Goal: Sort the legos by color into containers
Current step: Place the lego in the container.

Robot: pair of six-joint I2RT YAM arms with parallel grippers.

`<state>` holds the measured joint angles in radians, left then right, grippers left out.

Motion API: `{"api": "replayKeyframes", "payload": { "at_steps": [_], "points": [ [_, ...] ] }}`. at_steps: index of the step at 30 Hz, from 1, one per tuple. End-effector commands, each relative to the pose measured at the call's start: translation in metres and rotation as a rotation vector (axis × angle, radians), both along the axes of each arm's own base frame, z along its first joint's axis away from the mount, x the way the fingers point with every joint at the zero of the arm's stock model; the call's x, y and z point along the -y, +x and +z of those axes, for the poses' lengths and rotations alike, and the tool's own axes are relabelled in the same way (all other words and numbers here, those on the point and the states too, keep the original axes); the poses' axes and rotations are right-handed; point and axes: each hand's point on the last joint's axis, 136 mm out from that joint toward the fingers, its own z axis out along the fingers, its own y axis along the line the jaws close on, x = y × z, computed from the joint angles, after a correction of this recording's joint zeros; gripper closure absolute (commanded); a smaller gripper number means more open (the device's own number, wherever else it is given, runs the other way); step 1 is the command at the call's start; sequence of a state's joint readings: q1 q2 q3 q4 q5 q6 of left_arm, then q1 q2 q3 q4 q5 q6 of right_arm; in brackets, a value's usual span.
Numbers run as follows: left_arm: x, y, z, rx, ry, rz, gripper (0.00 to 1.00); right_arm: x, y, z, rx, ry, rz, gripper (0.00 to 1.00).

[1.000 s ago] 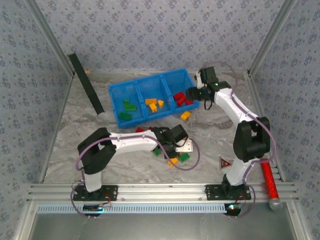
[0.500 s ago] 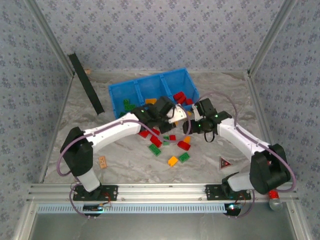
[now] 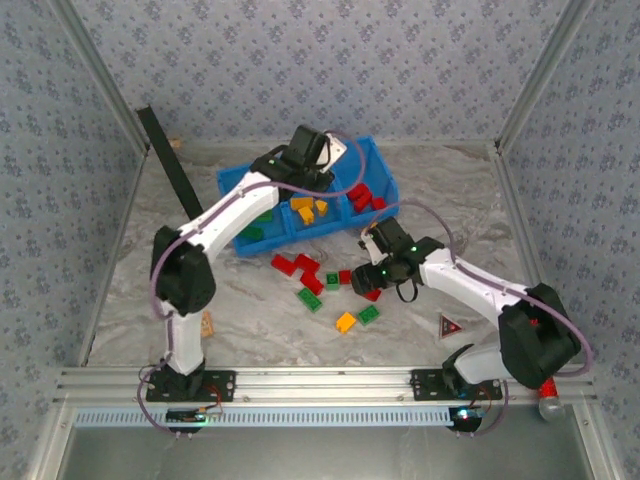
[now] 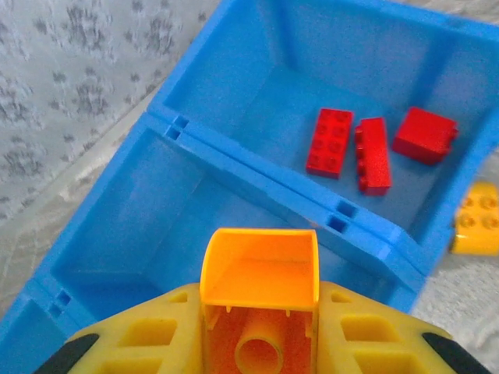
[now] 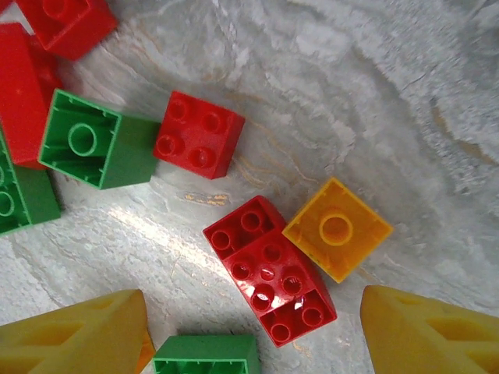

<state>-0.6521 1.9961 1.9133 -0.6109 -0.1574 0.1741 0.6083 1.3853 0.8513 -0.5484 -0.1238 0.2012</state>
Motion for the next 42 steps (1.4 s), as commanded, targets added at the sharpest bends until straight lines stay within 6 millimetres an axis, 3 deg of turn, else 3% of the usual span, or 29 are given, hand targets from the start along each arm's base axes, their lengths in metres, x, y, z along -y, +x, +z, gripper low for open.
{"api": "replayKeyframes", "payload": {
  "at_steps": [1,9,23,34,42],
  "points": [
    [-0.013,0.009,-0.026,-0.106,0.038,0.101,0.87,0.0,-0.004,-0.014,-0.016,-0.037,0.024,0.25],
    [-0.018,0.033,-0.065,-0.224,0.044,0.166,0.86,-0.006,-0.005,-0.031,-0.045,-0.069,0.048,0.26],
    [-0.027,0.034,-0.102,-0.304,0.076,0.194,0.85,-0.003,-0.005,-0.047,-0.079,-0.181,0.029,0.28],
    [-0.03,0.03,-0.123,-0.364,0.103,0.201,0.74,0.0,-0.007,-0.047,-0.084,-0.224,0.007,0.55],
    [-0.029,0.028,-0.112,-0.363,0.071,0.192,0.57,0.009,-0.006,-0.028,-0.069,-0.209,-0.047,0.64]
  ]
}}
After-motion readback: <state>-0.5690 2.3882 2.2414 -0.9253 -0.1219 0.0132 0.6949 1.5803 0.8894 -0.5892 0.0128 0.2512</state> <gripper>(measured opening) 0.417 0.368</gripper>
